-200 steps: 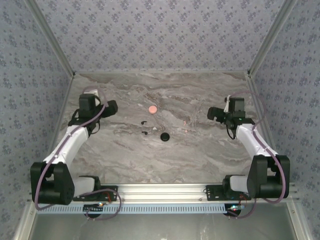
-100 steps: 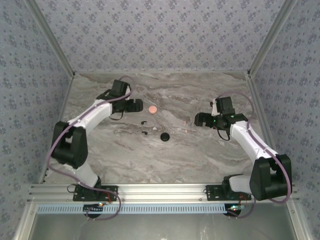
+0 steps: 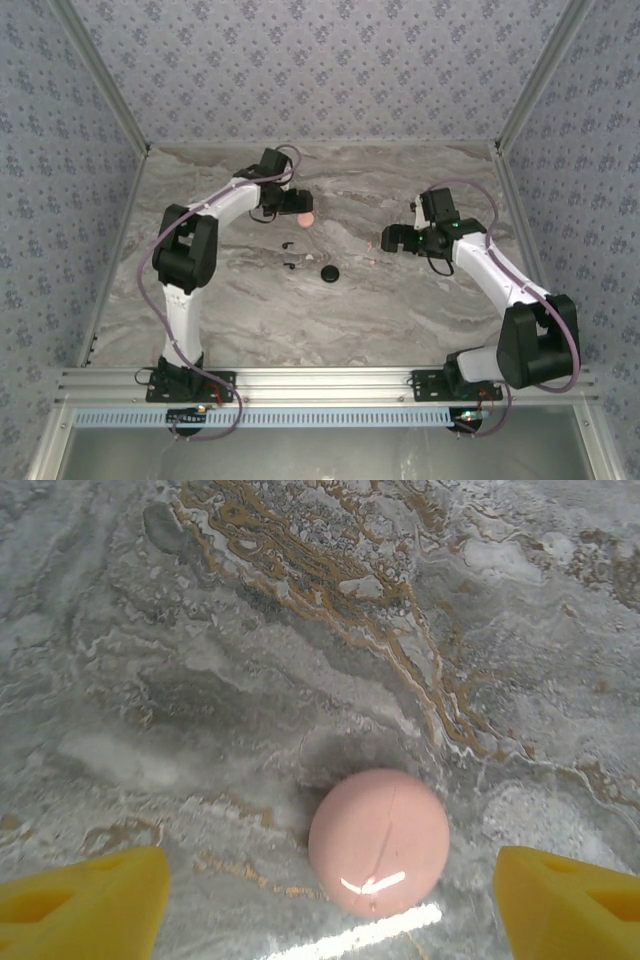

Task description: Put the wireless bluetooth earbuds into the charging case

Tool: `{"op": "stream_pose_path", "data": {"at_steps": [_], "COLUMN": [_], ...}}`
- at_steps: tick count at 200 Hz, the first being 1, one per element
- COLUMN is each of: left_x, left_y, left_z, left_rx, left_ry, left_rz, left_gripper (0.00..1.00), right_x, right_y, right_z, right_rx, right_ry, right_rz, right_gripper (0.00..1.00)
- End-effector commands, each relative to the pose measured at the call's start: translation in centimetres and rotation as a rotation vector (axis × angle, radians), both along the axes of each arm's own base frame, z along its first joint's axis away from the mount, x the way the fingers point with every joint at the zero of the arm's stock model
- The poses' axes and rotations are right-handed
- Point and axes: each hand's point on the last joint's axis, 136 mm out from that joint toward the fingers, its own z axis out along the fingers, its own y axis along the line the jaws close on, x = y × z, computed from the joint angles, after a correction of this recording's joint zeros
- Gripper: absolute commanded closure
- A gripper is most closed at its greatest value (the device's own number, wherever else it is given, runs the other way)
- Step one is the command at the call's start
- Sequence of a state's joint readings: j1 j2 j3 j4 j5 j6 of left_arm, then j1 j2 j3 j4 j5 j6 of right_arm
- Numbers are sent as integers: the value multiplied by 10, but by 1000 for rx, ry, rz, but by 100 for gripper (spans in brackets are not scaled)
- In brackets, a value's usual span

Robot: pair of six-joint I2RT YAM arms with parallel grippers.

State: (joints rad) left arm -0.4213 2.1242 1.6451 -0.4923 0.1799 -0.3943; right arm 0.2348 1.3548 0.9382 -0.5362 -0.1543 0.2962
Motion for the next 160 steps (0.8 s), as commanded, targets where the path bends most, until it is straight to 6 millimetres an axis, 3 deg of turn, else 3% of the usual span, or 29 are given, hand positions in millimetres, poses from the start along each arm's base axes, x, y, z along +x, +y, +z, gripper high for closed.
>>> {"op": "stream_pose_path", "data": {"at_steps": [1,73,160], "left_x": [-2,-9,-2], "left_y": [-13,-45,-71], "left_z": [-5,-22,-11], "left_rx": [-26,-133,-252], "left_ry": [51,107,95], "left_rz": [-26,-110,-182], "left_gripper": [17,29,32], "right_x": [0,-1,-2], "right_y": [4,4,14], "right_z": [4,3,1], "right_rx": [4,-10,8], "right_ry": [18,32,44], "right_rz": [-5,-4,15], "right_gripper": [0,0,0]}}
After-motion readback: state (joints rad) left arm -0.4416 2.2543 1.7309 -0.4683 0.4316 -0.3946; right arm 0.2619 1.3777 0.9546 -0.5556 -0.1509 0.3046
